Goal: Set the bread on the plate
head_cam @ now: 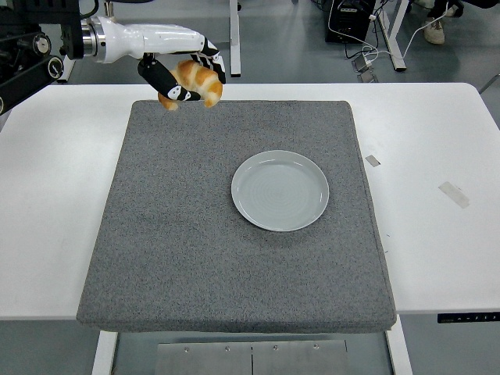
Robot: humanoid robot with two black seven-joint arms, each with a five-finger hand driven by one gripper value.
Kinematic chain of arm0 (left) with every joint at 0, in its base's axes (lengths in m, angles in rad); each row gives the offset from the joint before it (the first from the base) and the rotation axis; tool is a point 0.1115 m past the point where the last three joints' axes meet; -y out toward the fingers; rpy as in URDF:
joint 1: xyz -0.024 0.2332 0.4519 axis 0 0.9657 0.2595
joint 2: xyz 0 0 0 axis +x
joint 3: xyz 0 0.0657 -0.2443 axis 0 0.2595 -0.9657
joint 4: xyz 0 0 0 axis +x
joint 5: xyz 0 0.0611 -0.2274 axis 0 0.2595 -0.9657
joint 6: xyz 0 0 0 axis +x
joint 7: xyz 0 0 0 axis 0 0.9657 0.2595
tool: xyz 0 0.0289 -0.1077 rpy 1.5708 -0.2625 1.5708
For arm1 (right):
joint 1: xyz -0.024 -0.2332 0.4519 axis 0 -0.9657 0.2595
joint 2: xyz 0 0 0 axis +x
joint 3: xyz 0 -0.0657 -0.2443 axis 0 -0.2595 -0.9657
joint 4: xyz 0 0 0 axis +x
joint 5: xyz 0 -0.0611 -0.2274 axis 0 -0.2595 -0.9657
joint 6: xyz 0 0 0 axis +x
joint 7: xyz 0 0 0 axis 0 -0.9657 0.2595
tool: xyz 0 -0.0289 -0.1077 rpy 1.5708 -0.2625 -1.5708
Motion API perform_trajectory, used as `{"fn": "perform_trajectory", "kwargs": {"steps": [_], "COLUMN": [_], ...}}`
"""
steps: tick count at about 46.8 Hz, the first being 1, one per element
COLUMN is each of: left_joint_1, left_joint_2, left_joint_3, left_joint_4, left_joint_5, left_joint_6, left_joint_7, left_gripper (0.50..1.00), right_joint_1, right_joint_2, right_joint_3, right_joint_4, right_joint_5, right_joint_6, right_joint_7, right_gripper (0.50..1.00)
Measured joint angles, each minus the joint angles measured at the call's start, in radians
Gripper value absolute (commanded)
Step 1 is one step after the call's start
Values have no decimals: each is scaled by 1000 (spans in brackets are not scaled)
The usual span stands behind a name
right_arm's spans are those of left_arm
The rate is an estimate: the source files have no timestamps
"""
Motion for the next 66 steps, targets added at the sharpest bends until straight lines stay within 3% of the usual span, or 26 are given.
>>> {"fn": "perform_trajectory", "kwargs": {"steps": [7,14,27,42,54,66], "left_joint_1": [-64,-105,-119,-86,-32,56], "left_joint_2": [-18,-77,-187,-289,-321,-323], "left_joint_3": [0,0,1,4,104,120], "left_joint_4": [0,0,0,2,2,8], "left_joint_5": [-23,-30,-40,-34,-33,-20], "left_joint_6": [-19,-21,-14,-6,52,85], "left_joint_7": [0,0,0,0,0,0], "left_gripper": [611,611,611,611,611,613], "right_joint_1": [0,0,-1,-1,-1,0], "right_joint_2": [0,0,0,0,0,0], "right_joint_3": [0,0,0,0,0,0], "right_joint_4": [0,0,0,-1,-2,-2], "right_joint_5": [0,0,0,0,0,0], "right_joint_6": [0,0,0,0,0,0], "right_joint_7": [0,0,0,0,0,0], "right_gripper": [1000,1000,1000,1000,1000,1000]}}
